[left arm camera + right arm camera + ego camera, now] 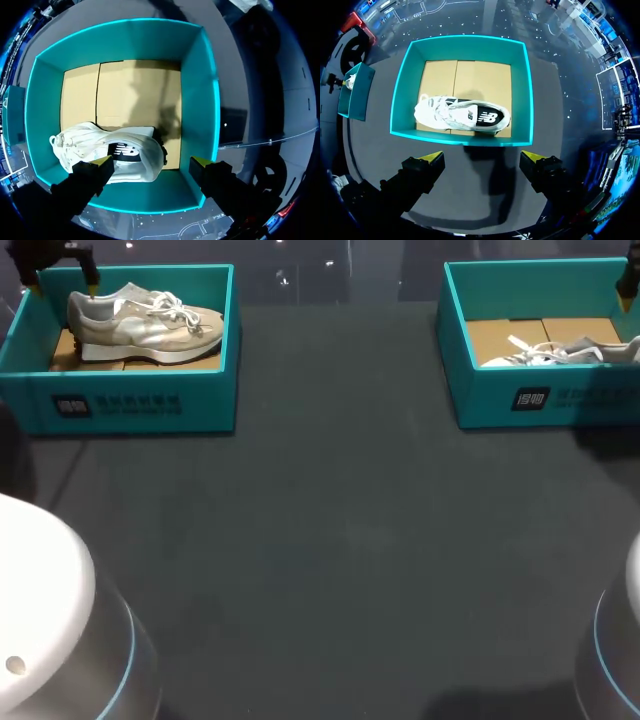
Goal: Take the shoe out of the shoebox, open the shoe tongue, remove and reinsert the insole, then place the shoe into the shoebox
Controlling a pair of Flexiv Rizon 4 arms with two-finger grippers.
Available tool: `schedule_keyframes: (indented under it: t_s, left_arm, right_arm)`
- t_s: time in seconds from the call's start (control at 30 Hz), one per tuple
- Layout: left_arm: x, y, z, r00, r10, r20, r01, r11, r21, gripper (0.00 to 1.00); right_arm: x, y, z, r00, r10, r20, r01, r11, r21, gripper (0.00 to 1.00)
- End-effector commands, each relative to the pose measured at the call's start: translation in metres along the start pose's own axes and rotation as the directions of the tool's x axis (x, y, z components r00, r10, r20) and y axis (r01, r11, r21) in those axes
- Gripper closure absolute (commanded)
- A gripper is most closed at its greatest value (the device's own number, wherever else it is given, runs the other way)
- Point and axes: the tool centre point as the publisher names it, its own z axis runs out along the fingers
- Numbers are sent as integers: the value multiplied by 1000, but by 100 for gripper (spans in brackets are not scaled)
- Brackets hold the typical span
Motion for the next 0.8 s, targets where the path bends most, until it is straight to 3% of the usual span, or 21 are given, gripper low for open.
schedule_keyframes:
  t_s: [0.03, 0.8]
  left_arm:
    - [-4, 9, 16, 1000, -12, -9, 12, 1000, -8, 0]
    - [4, 20, 52, 996, -75, -50, 76, 997, 19, 0]
  right_arm:
    - [0, -1, 0, 1000, 0, 1, 0, 1000, -1, 0]
    - [0, -1, 0, 1000, 0, 1, 0, 1000, -1, 0]
